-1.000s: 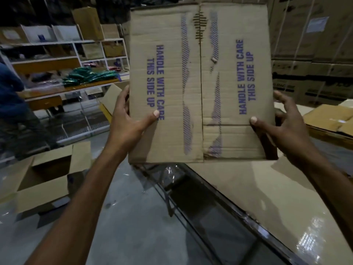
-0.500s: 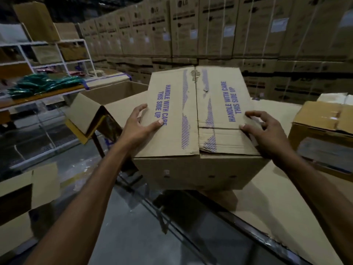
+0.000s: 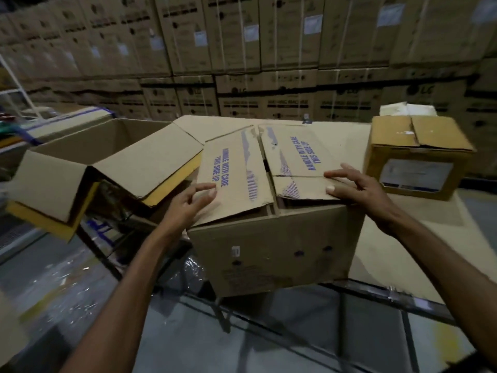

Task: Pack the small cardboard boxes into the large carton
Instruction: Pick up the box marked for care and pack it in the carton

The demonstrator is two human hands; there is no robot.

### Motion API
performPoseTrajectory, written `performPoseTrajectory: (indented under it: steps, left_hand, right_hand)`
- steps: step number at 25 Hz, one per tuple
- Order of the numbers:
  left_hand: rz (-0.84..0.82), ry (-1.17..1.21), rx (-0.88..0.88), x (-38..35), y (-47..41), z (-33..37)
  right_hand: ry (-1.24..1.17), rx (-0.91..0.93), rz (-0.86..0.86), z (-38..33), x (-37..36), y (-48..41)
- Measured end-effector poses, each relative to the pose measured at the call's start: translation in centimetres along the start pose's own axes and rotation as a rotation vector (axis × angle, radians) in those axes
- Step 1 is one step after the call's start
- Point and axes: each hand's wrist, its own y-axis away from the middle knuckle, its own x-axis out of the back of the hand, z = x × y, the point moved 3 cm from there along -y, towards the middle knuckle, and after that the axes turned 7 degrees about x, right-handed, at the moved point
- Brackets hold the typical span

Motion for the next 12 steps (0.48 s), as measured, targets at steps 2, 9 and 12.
performPoseTrajectory:
  steps: [2, 9, 12]
  left_hand:
    - [-0.054, 0.005, -0.034, 0.7, 2.3, -2.2]
    - [0.061, -0.065, -0.187, -1.3, 4.5, -2.8]
    - [0.073, -0.024, -0.228, -0.9, 4.0, -1.0]
  right_hand:
    - [0.024, 0.007, -0.058, -0.1, -0.3, 2.2]
    - [0.186, 0.091, -0.035, -0.1, -1.0, 3.8]
    - [0.211, 0.122, -0.038, -1.1, 0.1, 3.9]
